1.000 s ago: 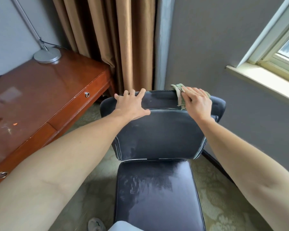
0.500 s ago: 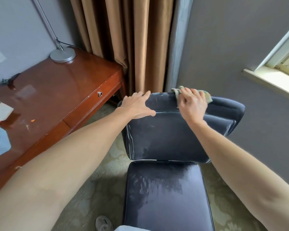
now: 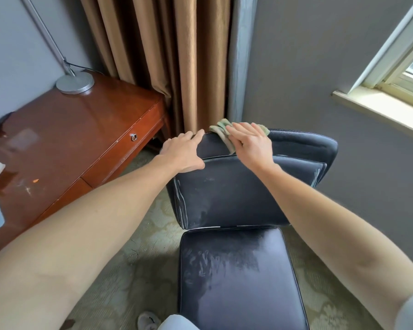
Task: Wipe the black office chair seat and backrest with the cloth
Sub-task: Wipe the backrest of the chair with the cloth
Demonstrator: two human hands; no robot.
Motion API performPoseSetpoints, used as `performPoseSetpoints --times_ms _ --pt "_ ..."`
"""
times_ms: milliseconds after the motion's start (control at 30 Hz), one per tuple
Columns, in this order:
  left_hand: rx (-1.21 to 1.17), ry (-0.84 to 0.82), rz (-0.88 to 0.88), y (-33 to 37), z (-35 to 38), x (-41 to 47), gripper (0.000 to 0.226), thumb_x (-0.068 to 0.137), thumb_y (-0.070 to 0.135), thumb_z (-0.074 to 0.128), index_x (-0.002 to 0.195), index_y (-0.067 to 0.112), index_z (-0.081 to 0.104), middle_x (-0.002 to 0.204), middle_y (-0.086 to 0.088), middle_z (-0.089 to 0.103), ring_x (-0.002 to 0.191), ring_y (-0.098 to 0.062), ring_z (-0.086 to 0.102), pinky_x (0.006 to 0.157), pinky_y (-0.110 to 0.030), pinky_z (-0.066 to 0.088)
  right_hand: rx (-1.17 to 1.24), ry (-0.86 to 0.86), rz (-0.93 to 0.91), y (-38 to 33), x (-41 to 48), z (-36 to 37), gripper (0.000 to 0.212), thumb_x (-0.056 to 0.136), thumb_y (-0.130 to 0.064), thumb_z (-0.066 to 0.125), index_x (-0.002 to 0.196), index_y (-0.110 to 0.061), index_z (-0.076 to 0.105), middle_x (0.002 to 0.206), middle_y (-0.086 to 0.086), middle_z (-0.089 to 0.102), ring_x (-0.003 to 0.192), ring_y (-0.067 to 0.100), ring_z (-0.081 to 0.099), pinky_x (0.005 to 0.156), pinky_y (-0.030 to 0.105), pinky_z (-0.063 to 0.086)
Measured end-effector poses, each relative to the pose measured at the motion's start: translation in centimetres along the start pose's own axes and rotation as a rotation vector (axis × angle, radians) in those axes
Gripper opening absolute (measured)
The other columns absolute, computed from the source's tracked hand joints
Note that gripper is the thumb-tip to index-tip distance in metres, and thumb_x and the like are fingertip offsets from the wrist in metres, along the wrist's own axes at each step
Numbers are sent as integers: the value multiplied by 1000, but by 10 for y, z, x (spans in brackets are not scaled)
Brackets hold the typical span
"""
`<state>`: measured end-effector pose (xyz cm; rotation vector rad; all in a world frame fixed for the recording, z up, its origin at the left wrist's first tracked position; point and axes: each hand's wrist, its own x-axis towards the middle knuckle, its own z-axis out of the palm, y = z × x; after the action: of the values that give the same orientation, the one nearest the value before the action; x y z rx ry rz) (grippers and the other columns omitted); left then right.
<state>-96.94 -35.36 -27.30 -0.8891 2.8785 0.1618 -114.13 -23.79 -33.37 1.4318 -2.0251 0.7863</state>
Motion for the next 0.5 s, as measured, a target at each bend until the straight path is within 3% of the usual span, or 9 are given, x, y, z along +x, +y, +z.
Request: performPoseSetpoints --times_ms 67,167,233,300,400,500 --pt "15 -3 21 -1 3 0 97 81 40 64 156 28 3 155 -1 27 137 -26 34 103 -44 35 -23 -22 45 22 -5 -11 18 96 -24 55 104 -20 71 101 -6 70 91 21 63 89 30 41" --pt "14 -39 16 -6 12 0 105 81 45 65 156 30 -7 163 -2 0 149 -24 8 114 -53 22 -43 -101 109 43 -10 -20 25 97 -32 51 111 -22 68 103 -8 68 98 19 60 97 31 38" --pt "2 -47 -20 -8 16 1 108 80 46 67 156 27 -8 164 -6 -6 150 -27 2 116 -53 19 -78 -139 120 43 -9 -18 26 98 -33 47 110 -21 66 100 -9 66 94 21 58 92 34 39" --pt "-23 -43 -27 -9 14 1 108 78 43 67 156 21 -4 163 -9 4 148 -29 12 114 -50 23 -123 -147 138 34 -5 -11 27 98 -32 43 108 -20 65 99 -9 66 91 23 57 86 38 40" --pt "-69 -49 -22 -9 6 2 105 77 39 68 156 18 3 158 -8 21 138 -31 30 104 -47 35 -112 -175 182 18 2 -1 31 97 -31 40 109 -20 66 101 -8 68 92 25 59 89 44 40" --pt "-76 -60 -19 -12 7 4 107 74 45 67 156 17 4 157 -8 22 138 -30 29 105 -48 32 -81 -193 116 -7 14 11 34 96 -33 40 107 -20 69 103 -7 70 89 25 62 87 41 40"
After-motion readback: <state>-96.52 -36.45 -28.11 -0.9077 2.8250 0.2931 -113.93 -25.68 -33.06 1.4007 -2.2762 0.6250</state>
